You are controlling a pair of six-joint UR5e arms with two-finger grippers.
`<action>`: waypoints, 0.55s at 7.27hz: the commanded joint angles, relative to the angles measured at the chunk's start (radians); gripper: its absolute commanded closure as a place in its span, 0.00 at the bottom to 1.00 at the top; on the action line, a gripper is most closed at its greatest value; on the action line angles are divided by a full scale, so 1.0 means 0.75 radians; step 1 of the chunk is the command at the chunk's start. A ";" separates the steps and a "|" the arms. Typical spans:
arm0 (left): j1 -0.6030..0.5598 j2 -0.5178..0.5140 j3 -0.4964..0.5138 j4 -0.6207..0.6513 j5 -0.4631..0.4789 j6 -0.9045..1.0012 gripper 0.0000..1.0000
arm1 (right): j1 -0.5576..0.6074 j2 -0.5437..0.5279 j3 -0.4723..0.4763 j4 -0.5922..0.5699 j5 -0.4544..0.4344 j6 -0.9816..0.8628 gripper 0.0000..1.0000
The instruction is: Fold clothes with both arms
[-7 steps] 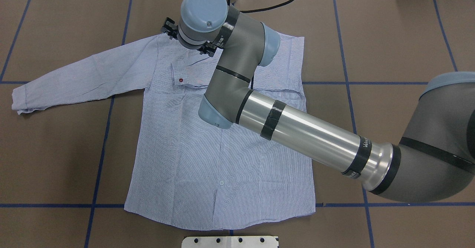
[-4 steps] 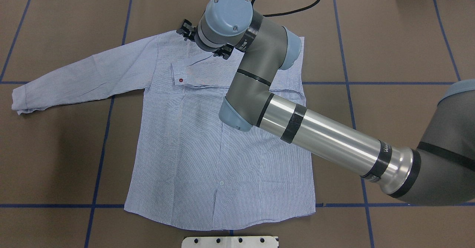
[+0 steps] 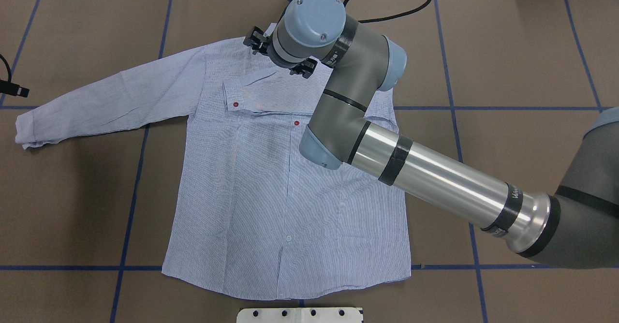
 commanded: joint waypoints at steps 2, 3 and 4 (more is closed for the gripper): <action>0.018 0.001 0.037 0.014 0.015 -0.016 0.10 | -0.002 -0.016 0.019 0.000 0.003 -0.001 0.01; 0.020 0.001 0.053 0.014 0.011 -0.023 0.18 | -0.002 -0.020 0.019 0.002 0.005 -0.001 0.00; 0.032 0.001 0.054 0.012 0.009 -0.053 0.21 | -0.002 -0.029 0.019 0.002 0.003 -0.003 0.01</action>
